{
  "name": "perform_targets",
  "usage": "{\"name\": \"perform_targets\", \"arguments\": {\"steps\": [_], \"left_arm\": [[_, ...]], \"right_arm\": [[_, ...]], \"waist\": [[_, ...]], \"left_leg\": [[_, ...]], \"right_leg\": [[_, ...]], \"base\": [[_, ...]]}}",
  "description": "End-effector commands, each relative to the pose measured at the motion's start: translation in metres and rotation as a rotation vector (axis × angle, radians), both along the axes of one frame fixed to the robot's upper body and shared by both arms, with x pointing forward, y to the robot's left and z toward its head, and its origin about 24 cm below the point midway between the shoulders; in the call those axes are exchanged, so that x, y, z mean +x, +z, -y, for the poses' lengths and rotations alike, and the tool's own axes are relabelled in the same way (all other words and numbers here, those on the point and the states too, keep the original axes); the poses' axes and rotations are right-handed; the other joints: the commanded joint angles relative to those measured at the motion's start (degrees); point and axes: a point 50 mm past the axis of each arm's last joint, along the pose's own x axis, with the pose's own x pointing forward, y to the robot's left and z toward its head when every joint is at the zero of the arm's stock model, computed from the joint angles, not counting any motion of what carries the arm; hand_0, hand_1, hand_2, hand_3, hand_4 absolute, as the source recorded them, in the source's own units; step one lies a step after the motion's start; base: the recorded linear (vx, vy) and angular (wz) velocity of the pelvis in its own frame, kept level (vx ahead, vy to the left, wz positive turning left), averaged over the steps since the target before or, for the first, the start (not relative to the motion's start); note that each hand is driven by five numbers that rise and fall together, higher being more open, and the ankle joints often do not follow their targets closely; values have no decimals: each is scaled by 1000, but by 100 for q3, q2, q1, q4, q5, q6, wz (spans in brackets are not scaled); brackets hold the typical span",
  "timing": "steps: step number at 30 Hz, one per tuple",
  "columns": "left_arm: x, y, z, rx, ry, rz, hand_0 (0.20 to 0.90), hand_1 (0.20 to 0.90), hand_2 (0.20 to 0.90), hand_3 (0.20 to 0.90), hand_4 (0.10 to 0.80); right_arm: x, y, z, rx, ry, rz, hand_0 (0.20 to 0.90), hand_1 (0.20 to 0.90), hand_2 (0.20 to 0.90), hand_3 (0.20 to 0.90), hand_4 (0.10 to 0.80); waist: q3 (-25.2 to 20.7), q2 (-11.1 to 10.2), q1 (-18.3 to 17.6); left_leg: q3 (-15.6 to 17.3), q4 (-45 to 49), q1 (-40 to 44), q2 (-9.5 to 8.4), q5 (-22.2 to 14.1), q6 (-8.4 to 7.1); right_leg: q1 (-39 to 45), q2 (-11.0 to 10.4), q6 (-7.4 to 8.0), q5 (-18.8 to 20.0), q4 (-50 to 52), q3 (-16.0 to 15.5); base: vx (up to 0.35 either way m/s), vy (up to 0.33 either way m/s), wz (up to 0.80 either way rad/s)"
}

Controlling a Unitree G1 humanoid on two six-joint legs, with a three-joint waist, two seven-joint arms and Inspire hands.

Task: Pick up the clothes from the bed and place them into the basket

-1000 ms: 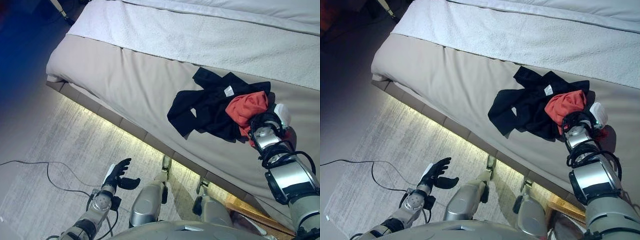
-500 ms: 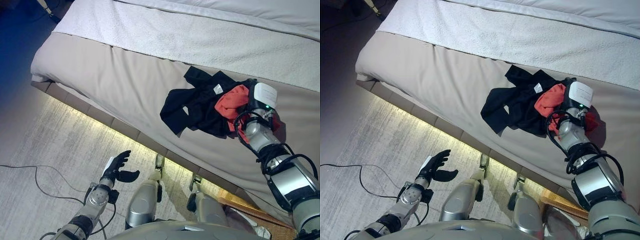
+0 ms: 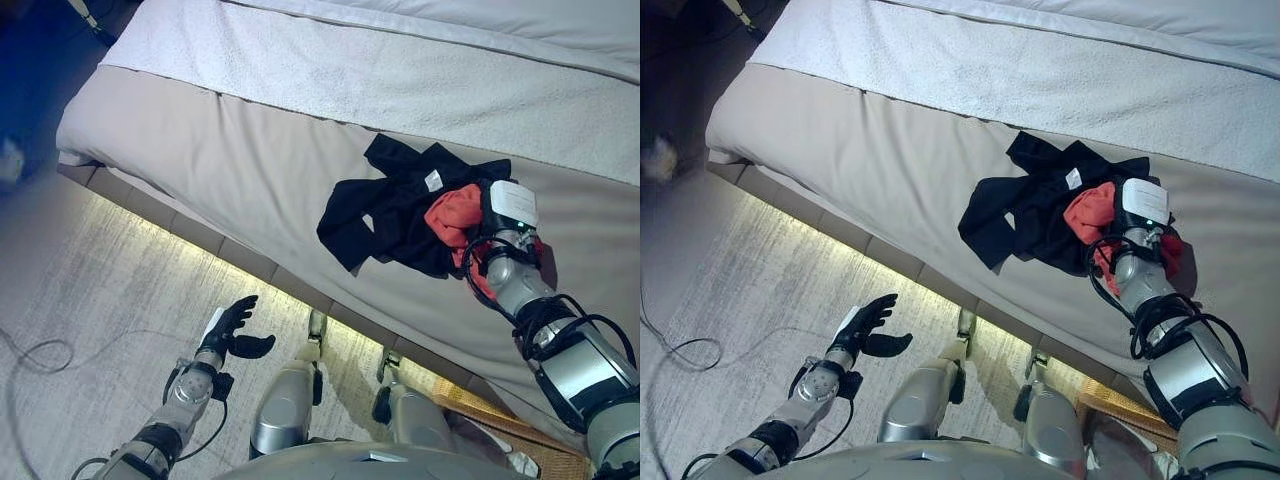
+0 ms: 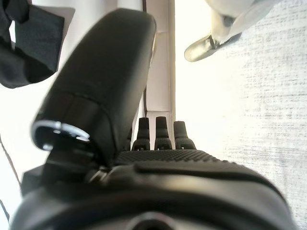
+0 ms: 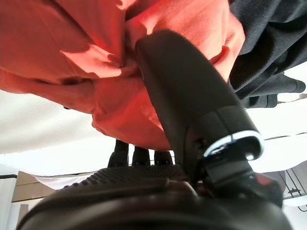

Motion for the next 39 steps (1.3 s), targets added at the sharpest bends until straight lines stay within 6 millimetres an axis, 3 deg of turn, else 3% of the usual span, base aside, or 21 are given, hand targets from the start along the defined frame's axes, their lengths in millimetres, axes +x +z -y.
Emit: {"name": "perform_targets", "arguments": {"steps": [1, 11, 22, 28, 35, 39], "left_arm": [[6, 9, -18, 39, 28, 39, 900, 900, 900, 900, 800], [-15, -1, -16, 21, 45, 0, 900, 900, 900, 900, 800], [-53, -23, -7, 23, 62, -106, 900, 900, 900, 900, 800], [-62, -29, -2, 21, 44, -143, 900, 900, 900, 900, 800], [-58, -29, 0, 13, 57, -143, 900, 900, 900, 900, 800], [-59, -31, 1, 27, 42, -158, 900, 900, 900, 900, 800]], "right_arm": [[19, 58, -3, -19, 42, 280, 300, 300, 300, 200, 100], [1, 77, 10, 250, -41, 567, 300, 300, 300, 200, 100], [-37, 62, 5, 434, -28, 733, 300, 300, 300, 200, 100], [-52, 53, 12, 478, -41, 732, 300, 300, 300, 200, 100], [-48, 50, 15, 523, -80, 695, 300, 300, 300, 200, 100], [-47, 38, 24, 558, -146, 649, 300, 300, 300, 200, 100]], "waist": [[-371, -265, 98], [-674, -371, -51], [-1213, -544, -295], [-1397, -601, -383], [-1498, -634, -401], [-1527, -648, -362]], "left_leg": [[145, 5, -2, -51, -486, -21], [230, 5, 357, -19, -596, -45], [378, 5, 924, 61, -772, -57], [457, 5, 1146, 93, -860, -79], [497, 5, 1278, 145, -902, -106], [489, 5, 1325, 147, -905, -121]], "right_leg": [[-75, -249, 239, -101, 275, 95], [252, -220, 217, -131, 223, 175], [778, -152, 185, -211, 125, 297], [951, -147, 190, -250, 92, 323], [1078, -98, 162, -288, 47, 368], [1127, -108, 149, -322, 83, 313]], "base": [[0, 0, 0], [66, 18, 0], [103, 5, -8], [54, -9, -8], [30, -7, -5], [11, -4, 1]]}}
